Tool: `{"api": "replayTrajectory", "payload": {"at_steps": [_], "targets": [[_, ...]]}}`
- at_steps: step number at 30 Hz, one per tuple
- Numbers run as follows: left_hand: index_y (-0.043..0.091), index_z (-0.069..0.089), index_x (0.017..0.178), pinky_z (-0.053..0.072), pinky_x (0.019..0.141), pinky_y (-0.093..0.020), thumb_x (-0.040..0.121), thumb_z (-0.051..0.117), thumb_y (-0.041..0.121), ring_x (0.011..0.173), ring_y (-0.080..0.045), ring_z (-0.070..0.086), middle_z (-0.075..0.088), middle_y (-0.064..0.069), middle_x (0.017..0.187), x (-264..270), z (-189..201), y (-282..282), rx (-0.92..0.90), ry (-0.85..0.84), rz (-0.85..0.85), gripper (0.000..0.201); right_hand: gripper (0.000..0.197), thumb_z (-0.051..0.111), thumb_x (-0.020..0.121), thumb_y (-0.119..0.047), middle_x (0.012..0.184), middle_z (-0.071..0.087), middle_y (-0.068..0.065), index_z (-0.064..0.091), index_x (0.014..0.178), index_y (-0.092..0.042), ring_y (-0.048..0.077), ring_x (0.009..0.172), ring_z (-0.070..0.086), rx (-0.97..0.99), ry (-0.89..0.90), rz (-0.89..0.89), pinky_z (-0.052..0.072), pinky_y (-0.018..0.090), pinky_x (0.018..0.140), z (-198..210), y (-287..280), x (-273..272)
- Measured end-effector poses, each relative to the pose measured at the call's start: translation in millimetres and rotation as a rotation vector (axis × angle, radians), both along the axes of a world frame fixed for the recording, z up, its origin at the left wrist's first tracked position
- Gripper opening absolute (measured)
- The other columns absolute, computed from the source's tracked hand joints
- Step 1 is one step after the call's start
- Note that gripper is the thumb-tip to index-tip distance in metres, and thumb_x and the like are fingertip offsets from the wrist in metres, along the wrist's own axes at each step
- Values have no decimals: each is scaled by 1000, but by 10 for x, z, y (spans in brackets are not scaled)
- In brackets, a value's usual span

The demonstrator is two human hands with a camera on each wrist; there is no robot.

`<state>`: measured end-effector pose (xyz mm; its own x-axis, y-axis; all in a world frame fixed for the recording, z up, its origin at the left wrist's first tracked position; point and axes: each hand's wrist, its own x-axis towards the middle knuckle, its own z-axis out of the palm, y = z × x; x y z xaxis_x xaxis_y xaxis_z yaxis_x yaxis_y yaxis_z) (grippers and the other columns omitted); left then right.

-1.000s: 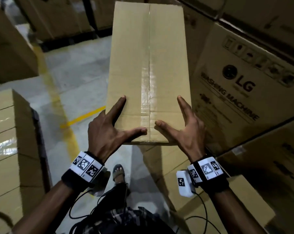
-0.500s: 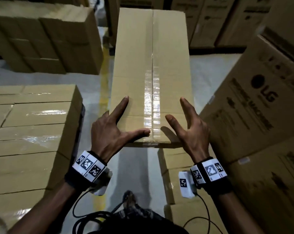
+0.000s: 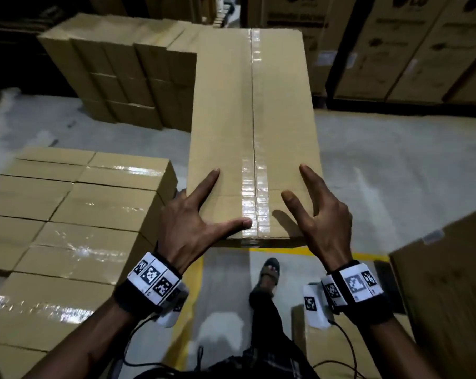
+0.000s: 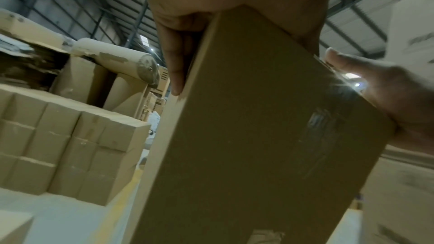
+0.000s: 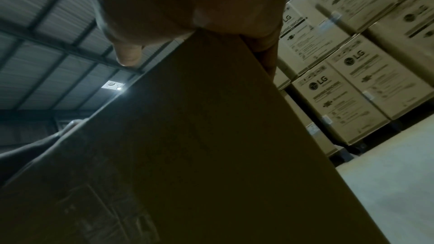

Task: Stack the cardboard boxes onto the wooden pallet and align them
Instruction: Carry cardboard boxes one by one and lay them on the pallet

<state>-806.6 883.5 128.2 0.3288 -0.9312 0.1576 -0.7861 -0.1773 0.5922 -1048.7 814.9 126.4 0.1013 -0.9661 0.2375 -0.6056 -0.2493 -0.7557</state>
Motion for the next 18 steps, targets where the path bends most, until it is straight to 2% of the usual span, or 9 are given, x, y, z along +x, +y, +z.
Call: {"api": "replayTrajectory", "payload": {"at_steps": [2,8,13,18], "targets": [[62,32,152,51,83,-33,48,59,105,96,-25,65,66,-5,99,48,4,-492,-1,-6,41,116,88,36,78,-95,147,59,-11,46,151,-46,18,124,61,-3,4,40,50,40,102,-22,-598,94],[60,36,151,54,84,-33,47,56,107,95,-24,67,69,-4,99,168,166,-2030,-17,-36,181,116,90,35,76,-96,138,65,-6,44,151,-48,21,111,66,-9,15,141,53,40,94,129,-2380,324],[63,29,152,57,83,-41,48,50,109,93,-29,66,66,-7,93,398,179,-3074,14,-61,293,116,84,40,79,-92,144,61,-9,42,151,-49,18,125,61,2,17,238,52,44,101,223,-3606,636],[62,28,152,57,86,-40,48,49,109,97,-29,68,68,-7,100,724,91,-3985,14,-34,359,116,85,40,78,-93,142,63,-7,42,151,-50,20,118,64,2,50,316,53,46,98,219,-4681,1074]]}}
